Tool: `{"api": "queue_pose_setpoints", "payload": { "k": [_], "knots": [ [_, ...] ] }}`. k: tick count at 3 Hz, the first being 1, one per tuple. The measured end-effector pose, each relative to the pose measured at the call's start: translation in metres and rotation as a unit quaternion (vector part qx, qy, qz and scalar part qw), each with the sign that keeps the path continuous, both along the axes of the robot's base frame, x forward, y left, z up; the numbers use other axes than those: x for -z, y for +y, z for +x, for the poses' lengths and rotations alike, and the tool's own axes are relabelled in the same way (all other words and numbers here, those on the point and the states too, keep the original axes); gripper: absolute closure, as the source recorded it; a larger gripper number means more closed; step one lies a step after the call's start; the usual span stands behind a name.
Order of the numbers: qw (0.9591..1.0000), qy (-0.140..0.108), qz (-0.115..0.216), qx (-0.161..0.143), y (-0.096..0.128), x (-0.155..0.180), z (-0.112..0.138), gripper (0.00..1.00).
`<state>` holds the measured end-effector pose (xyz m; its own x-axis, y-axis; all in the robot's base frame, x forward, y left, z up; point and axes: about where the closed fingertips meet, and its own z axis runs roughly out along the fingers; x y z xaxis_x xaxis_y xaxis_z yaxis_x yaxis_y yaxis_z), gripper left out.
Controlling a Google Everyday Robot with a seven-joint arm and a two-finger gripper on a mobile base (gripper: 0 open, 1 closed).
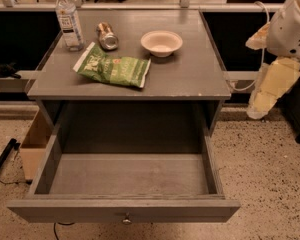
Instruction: Place green jalapeno chip bag into top drawer
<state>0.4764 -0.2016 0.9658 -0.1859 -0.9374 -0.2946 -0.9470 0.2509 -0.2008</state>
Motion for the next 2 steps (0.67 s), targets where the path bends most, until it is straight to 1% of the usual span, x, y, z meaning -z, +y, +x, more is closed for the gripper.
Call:
{"api": "queue_pose_setpoints", "payload": {
  "k": [1,2],
  "knots": [
    [0.9982,-0.001,0.056,-0.023,0.025,-0.002,0.031,0.00],
    [0.9901,-0.008,0.136,-0.033,0.051,-0.008,0.053,0.00]
  ]
}}
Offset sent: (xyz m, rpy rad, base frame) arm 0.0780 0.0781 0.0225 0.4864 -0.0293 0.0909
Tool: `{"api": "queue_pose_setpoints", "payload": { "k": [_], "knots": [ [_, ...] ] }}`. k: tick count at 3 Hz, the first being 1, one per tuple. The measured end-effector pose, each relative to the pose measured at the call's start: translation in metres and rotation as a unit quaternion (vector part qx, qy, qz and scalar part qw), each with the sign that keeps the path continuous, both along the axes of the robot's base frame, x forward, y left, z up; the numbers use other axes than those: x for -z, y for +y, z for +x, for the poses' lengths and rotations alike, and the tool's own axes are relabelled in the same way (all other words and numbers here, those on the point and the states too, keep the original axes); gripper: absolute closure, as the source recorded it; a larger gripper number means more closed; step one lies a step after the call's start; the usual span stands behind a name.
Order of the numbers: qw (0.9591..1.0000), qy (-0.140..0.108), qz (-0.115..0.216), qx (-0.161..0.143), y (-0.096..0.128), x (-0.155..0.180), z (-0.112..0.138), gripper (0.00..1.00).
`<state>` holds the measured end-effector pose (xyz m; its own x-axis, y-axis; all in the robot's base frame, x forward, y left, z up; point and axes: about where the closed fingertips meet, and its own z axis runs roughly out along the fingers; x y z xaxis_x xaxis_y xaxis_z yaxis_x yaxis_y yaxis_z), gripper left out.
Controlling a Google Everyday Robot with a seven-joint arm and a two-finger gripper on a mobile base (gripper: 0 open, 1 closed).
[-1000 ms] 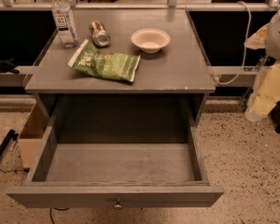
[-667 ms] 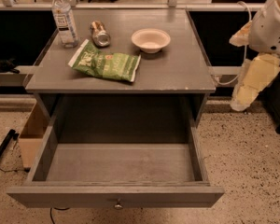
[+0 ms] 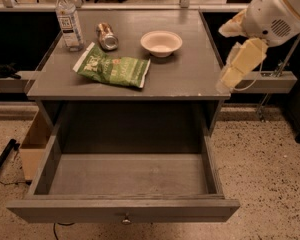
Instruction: Place green jalapeno chip bag into top drawer
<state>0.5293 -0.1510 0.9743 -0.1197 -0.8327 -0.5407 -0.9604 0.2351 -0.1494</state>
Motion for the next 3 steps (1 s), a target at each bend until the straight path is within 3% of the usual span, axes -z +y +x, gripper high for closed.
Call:
{"api": "queue_pose_setpoints", "payload": {
  "k": [1,2,3],
  "knots": [
    [0.9972,-0.003,0.073,0.014,0.0100,-0.0049,0.0109,0.00],
    [0.9903,-0.008,0.130,0.048,0.0099,-0.0074,0.0151,0.00],
    [0.9879,-0.003,0.139,0.070,0.0196,-0.0043,0.0152,0.00]
  ]
}}
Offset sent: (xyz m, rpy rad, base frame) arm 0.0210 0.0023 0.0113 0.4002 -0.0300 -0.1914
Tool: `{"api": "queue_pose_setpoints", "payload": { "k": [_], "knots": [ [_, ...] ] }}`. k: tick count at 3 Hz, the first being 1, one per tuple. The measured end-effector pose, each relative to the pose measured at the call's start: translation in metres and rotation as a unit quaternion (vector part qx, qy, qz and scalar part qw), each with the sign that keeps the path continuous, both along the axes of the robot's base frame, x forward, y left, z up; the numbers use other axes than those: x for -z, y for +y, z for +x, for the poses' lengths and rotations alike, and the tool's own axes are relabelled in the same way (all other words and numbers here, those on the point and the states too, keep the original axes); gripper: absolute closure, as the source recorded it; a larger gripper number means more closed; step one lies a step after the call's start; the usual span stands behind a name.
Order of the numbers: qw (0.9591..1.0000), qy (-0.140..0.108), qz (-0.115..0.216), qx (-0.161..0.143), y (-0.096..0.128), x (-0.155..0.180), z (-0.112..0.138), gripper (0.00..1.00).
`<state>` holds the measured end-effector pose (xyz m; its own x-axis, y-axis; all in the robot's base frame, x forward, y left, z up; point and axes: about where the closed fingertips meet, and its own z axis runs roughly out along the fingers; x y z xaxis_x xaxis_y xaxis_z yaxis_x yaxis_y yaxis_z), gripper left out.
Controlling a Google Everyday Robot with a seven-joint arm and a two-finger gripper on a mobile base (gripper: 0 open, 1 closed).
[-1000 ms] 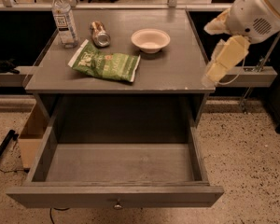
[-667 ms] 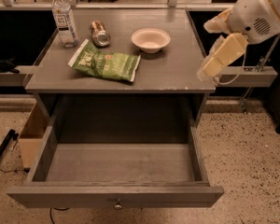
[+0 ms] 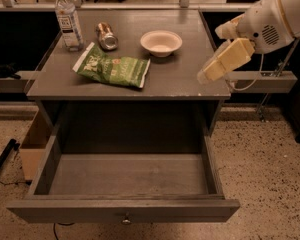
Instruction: Place green jalapeno chip bag into top drawer
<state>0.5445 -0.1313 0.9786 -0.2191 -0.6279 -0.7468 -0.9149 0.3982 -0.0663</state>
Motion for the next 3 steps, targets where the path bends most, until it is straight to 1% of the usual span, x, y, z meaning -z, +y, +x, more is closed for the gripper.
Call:
{"api": "queue_pose_setpoints", "payload": {
  "k": [1,2,3],
  "knots": [
    [1.0000,0.001,0.001,0.001,0.000,0.001,0.000,0.00],
    [0.9999,-0.004,0.009,0.007,0.009,0.007,0.002,0.00],
    [0.9998,-0.007,0.015,0.009,0.021,0.012,0.010,0.00]
  ]
}}
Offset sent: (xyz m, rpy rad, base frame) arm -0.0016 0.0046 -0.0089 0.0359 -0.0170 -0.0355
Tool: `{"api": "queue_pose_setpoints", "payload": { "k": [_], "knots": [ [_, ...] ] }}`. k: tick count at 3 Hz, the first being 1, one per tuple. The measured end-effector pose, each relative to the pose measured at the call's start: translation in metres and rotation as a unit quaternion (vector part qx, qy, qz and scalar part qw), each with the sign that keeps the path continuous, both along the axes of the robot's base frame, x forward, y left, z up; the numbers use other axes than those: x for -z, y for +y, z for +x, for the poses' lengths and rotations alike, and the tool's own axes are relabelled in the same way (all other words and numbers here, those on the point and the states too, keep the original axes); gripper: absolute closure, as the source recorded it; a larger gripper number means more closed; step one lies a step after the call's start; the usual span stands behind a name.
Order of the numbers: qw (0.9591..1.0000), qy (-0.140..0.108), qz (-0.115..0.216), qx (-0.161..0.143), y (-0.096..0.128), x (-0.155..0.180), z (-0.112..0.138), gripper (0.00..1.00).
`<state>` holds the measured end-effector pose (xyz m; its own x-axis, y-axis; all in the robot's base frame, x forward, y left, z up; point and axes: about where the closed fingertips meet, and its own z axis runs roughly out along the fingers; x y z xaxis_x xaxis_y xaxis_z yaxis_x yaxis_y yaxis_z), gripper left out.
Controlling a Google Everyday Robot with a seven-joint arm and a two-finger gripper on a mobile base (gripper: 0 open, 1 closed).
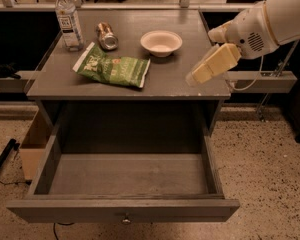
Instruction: Place green jalapeno chip bag into top drawer
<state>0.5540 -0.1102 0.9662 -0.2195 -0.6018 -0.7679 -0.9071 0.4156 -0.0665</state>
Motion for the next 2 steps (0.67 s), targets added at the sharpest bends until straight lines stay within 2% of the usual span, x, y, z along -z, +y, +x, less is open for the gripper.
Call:
{"api": "queue_pose_setpoints", "payload": {
  "k": [1,2],
  "knots": [
    [0.9999,-0.011,0.006,-0.003,0.024,0.006,0.030,0.00],
    [0.9999,-0.012,0.010,-0.006,0.039,0.013,0.050,0.00]
  ]
}}
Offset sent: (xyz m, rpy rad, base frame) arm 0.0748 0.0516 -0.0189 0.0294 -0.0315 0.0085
